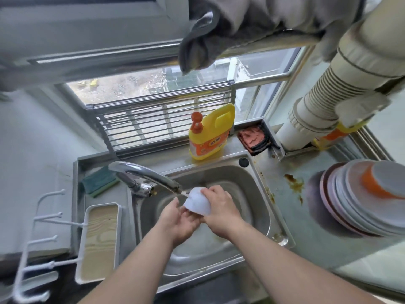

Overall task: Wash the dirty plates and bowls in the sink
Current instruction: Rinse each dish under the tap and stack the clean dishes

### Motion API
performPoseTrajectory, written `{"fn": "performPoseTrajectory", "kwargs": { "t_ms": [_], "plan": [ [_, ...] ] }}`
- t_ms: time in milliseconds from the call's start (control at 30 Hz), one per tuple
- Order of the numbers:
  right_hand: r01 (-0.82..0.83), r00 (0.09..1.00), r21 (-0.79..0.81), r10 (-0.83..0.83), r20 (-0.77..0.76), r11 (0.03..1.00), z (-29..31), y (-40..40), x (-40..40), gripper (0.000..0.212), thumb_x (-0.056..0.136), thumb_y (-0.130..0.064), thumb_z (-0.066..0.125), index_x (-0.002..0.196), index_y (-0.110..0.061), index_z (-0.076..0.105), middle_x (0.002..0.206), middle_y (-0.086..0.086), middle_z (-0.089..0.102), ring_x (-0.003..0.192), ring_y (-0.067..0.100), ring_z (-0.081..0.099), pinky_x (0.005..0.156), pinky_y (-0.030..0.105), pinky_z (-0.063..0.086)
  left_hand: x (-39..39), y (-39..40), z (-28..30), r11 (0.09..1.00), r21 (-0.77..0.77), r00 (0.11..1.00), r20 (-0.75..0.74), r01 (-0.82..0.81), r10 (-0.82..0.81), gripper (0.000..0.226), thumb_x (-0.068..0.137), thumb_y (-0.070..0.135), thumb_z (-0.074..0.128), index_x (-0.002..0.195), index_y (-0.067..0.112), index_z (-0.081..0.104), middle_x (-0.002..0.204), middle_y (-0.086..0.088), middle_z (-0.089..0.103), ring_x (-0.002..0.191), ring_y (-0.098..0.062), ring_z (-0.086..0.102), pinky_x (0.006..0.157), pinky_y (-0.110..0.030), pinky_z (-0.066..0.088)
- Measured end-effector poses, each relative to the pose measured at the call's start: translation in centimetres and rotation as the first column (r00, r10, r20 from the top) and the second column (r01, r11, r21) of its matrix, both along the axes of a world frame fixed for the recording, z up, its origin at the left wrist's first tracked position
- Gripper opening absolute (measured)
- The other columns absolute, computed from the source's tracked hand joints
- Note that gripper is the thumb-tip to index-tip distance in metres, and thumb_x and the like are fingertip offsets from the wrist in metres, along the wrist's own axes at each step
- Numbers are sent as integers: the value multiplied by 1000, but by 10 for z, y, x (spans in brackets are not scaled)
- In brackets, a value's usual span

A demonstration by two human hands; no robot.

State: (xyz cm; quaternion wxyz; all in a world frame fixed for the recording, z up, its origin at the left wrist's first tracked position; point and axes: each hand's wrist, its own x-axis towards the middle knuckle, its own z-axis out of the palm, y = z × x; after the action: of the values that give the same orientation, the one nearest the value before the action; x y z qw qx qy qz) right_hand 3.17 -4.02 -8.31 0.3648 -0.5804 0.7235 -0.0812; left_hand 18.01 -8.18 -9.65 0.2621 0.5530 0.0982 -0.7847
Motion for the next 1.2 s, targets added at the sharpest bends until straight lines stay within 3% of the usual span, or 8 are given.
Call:
{"fn": "performPoseTrajectory", "kwargs": {
  "t_ms": [167,300,533,667,833,967,1067,1200],
  "plan": [
    [38,995,9,-39,87,999,7,17,1,80,80,-46,86,149,-26,51,141,-6,47,130,19,45,114,31,37,0,10,10,983,-135,988,115,121,-106,43,114,30,44,130,-5,63,100,-21,78,88,-34,73,53,-40,60],
    [206,957,-26,-196,215,978,8,25,3,54,94,-37,75,145,-25,60,138,-6,55,129,15,53,113,31,40,13,14,18,974,-166,970,214,152,-114,37,113,26,46,132,-2,63,102,-20,77,85,-32,73,59,-40,61],
    [-21,971,8,18,237,1000,14,6,33,48,109,-39,51,156,-32,47,163,-5,39,150,17,36,125,29,24,33,22,35,955,-229,954,273,189,-123,40,115,30,40,131,2,64,108,-21,76,84,-32,73,56,-39,60],
    [38,959,109,-67,276,993,9,-20,47,46,107,-48,39,150,-37,52,149,1,55,139,23,48,115,34,37,34,17,40,940,-295,959,270,169,-88,36,115,27,39,129,8,66,105,-17,77,85,-29,73,61,-39,61],
    [402,641,369,-545,540,838,8,-35,44,31,108,-38,38,115,-23,65,115,2,61,96,20,49,81,34,40,26,10,39,948,-303,975,219,97,-30,33,115,18,38,125,9,69,111,-18,75,95,-32,71,62,-41,63],
    [428,416,600,-737,532,676,0,-28,26,37,106,-54,43,132,-35,61,129,-6,68,100,21,63,78,36,52,20,7,30,977,-215,991,131,5,23,31,113,12,41,135,11,63,129,-23,69,108,-38,69,68,-51,64],
    [419,152,725,-830,537,546,-1,-27,20,35,108,-45,48,127,-23,68,121,3,76,105,26,73,74,39,62,19,7,23,991,-83,987,110,-104,113,35,113,15,40,145,9,54,145,-19,61,127,-39,61,86,-54,59],
    [439,146,701,-815,561,562,0,-35,26,29,100,-13,63,129,-18,68,119,12,76,89,29,73,68,39,61,26,4,11,972,0,965,125,-234,232,39,114,11,34,150,10,51,151,-12,55,142,-32,50,100,-47,46]
  ]
}}
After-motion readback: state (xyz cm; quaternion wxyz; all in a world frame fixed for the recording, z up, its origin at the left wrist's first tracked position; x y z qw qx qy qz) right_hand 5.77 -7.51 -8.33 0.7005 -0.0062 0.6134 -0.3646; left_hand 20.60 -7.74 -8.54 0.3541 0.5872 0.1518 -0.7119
